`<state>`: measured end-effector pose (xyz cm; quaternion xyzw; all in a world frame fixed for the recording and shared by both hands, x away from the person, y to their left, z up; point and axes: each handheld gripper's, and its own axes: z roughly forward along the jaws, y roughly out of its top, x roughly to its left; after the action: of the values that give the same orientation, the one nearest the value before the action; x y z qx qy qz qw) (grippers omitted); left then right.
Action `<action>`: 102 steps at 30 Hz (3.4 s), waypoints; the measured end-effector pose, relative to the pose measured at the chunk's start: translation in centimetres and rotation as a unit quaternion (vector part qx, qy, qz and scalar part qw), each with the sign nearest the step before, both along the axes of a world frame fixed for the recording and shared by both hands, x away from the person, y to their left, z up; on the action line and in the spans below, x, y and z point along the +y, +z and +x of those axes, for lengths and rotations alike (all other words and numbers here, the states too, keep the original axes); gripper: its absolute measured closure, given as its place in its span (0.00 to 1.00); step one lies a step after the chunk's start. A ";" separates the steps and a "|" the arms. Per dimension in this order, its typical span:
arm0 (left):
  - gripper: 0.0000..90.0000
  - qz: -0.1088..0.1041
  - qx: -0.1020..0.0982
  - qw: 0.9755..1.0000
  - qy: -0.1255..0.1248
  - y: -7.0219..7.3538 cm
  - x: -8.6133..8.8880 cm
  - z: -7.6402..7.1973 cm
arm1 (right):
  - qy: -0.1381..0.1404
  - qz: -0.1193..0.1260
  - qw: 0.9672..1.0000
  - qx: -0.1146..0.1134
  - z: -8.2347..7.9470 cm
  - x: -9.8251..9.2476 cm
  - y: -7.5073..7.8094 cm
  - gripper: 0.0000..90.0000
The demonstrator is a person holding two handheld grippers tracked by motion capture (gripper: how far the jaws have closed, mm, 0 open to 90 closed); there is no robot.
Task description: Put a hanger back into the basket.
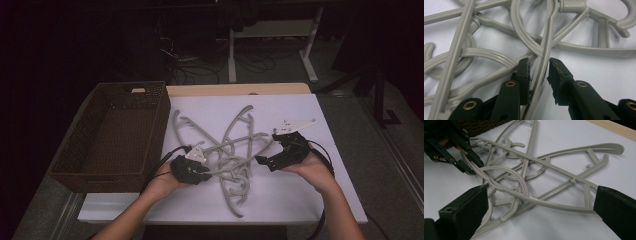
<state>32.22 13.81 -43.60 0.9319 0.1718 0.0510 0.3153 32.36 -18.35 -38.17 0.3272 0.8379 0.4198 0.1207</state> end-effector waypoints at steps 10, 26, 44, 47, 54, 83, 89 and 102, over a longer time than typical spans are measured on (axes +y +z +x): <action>0.86 0.025 -0.005 0.999 -0.035 0.2 -0.9 0.4 | 0.000 0.000 1.000 0.003 0.1 0.0 -0.1 0.00; 0.91 0.018 -0.018 0.998 -0.050 1.6 -0.9 0.2 | -0.013 0.005 1.000 0.003 0.2 -0.9 -0.2 0.00; 0.91 -0.027 -0.014 1.000 0.005 6.6 0.0 0.9 | -0.081 0.016 0.997 -0.002 -1.7 -5.5 -1.4 0.00; 0.91 -0.034 -0.019 0.999 0.012 7.6 0.0 1.0 | -0.085 0.020 0.996 -0.002 -1.9 -5.7 -2.0 0.00; 0.91 -0.044 -0.024 0.999 0.018 9.6 0.2 1.5 | -0.078 0.023 0.997 0.000 -1.9 -5.5 -2.6 0.00; 0.91 -0.064 -0.077 0.991 0.085 17.8 8.9 3.3 | -0.080 0.030 0.996 0.006 -1.7 -5.7 -3.6 0.00; 0.91 -0.076 -0.087 0.986 0.120 18.7 12.9 3.4 | -0.083 0.029 0.996 0.007 -1.6 -5.8 -3.7 0.00; 0.91 -0.091 -0.081 0.973 0.196 17.9 21.7 2.7 | -0.088 0.026 0.996 0.009 -1.5 -5.9 -3.8 0.00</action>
<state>34.91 35.54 -25.67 0.8403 0.3288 0.1717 0.3954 30.88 -24.26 -41.97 0.4063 0.7960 0.4260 0.1410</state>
